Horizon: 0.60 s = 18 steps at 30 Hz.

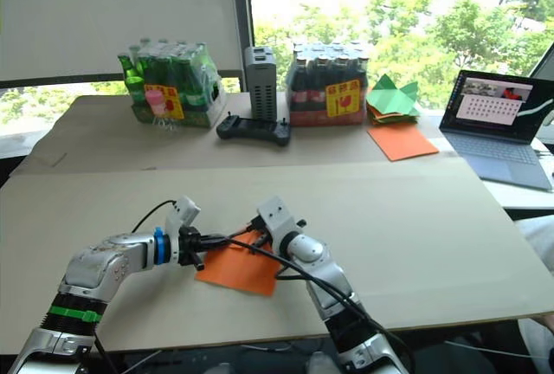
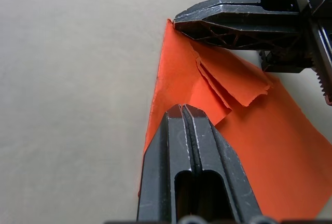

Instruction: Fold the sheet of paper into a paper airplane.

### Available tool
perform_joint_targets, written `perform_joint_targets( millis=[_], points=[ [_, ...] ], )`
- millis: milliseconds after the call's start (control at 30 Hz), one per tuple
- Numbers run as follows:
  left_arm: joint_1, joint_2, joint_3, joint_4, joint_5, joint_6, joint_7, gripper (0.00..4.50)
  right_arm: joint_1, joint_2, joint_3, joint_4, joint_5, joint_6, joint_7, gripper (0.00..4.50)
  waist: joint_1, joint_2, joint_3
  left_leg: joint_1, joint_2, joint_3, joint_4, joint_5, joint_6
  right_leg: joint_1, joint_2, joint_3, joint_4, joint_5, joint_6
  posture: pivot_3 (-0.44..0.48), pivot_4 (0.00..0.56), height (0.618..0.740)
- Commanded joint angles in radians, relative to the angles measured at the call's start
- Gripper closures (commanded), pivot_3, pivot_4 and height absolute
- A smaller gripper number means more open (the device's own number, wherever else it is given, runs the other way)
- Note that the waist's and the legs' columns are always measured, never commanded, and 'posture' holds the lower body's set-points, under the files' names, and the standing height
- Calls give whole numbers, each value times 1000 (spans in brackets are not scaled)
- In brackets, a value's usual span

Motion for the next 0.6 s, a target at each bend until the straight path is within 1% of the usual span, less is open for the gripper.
perform_joint_targets(
  millis=[33, 133, 367, 467, 600],
  points=[
    [-7, -5, -18, 5, 18, 10, 13, 4457, 14, 19, 26, -20, 22, -19, 31, 4500, -2, 0, 0, 0, 0, 0, 0, 0, 0, 0, 0, 0, 0, 0, 0, 0, 150, 740],
    [-13, -8, -23, 8, 19, 9, 12, 4457, 11, 32, 17, -36, 45, -24, 46, 4500, -1, 0, 0, 0, 0, 0, 0, 0, 0, 0, 0, 0, 0, 0, 0, 0, 150, 740],
    [-28, -20, -33, 22, 30, -4, 20, 4457, 19, 15, 56, -28, 18, -14, 58, 4500, 1, 0, 0, -1, 0, 0, 0, 0, 0, -1, 0, 0, 0, 0, 0, 0, 150, 740],
    [-64, -48, -15, 77, 59, -33, 76, 4457, 22, 7, 62, -16, 8, -5, 50, 4500, 5, 0, 0, -1, 0, 0, 0, 0, 0, 0, 0, 0, 0, 0, 0, 0, 150, 740],
    [-98, -66, -11, 111, 66, -42, 81, 4457, 27, 0, 67, -12, 1, -4, 52, 4500, 5, 0, 0, 0, 0, 0, 0, 0, 0, 0, 0, 0, 0, 0, 0, 0, 150, 740]
  ],
)
